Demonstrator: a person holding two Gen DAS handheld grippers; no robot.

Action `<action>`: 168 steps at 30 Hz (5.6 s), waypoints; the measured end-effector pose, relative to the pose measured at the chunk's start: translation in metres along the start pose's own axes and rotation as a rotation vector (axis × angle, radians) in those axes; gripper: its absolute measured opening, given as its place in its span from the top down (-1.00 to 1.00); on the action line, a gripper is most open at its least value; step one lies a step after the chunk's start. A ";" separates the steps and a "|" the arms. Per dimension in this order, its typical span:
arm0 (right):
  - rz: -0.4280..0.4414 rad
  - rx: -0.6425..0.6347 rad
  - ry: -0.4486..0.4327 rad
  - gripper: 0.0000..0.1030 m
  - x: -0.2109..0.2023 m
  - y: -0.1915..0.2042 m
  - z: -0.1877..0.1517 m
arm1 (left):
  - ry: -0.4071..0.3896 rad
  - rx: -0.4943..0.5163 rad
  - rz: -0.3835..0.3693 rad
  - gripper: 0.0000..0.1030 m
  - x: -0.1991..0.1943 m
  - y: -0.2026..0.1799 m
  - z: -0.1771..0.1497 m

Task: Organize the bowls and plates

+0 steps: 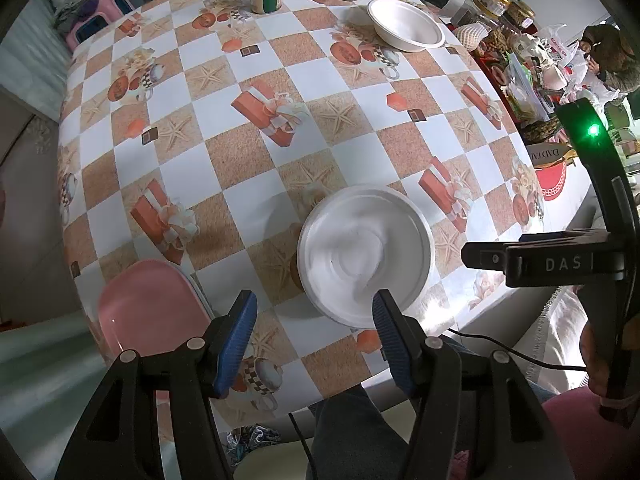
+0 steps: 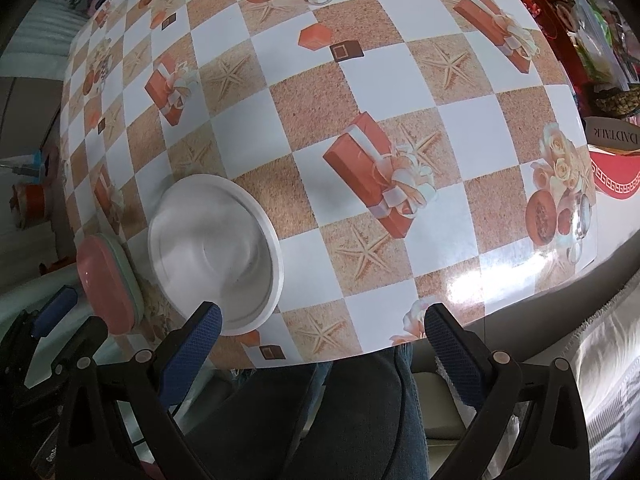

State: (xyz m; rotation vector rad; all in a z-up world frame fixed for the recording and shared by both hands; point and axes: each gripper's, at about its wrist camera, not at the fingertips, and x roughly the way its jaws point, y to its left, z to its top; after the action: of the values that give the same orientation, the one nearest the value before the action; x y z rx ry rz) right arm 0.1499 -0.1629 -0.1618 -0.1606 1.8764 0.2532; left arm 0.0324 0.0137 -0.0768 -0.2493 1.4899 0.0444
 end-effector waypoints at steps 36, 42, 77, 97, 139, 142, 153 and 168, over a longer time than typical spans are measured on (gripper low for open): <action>0.001 0.014 0.000 -0.98 0.000 -0.005 -0.001 | -0.006 0.007 0.002 -0.25 -0.001 0.000 0.002; 0.000 0.013 0.000 -0.98 0.000 -0.004 -0.001 | -0.006 0.006 0.002 -0.25 -0.001 -0.001 0.002; -0.002 0.012 0.003 -0.98 0.001 -0.006 -0.001 | -0.006 0.005 0.003 -0.25 0.000 -0.001 0.001; -0.002 0.013 0.004 -0.98 0.001 -0.006 -0.002 | -0.005 0.005 0.003 -0.25 0.001 -0.001 0.001; 0.058 0.285 -0.074 -0.98 -0.009 -0.125 0.000 | 0.006 -0.141 -0.142 -0.38 -0.003 -0.014 0.051; 0.058 0.274 -0.074 -0.98 -0.010 -0.127 0.009 | -0.011 -0.155 -0.154 -0.38 -0.003 -0.029 0.076; 0.041 0.177 -0.140 -0.98 -0.044 -0.131 0.101 | -0.082 -0.244 -0.095 -0.38 0.021 -0.059 0.196; 0.043 0.097 -0.195 -0.98 -0.043 -0.118 0.265 | -0.079 -0.253 0.050 -0.38 0.113 -0.067 0.324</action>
State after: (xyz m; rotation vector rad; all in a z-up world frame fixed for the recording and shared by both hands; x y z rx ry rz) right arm 0.4352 -0.2104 -0.2112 -0.0280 1.6959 0.1988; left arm 0.3718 -0.0030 -0.1599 -0.4094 1.4107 0.2812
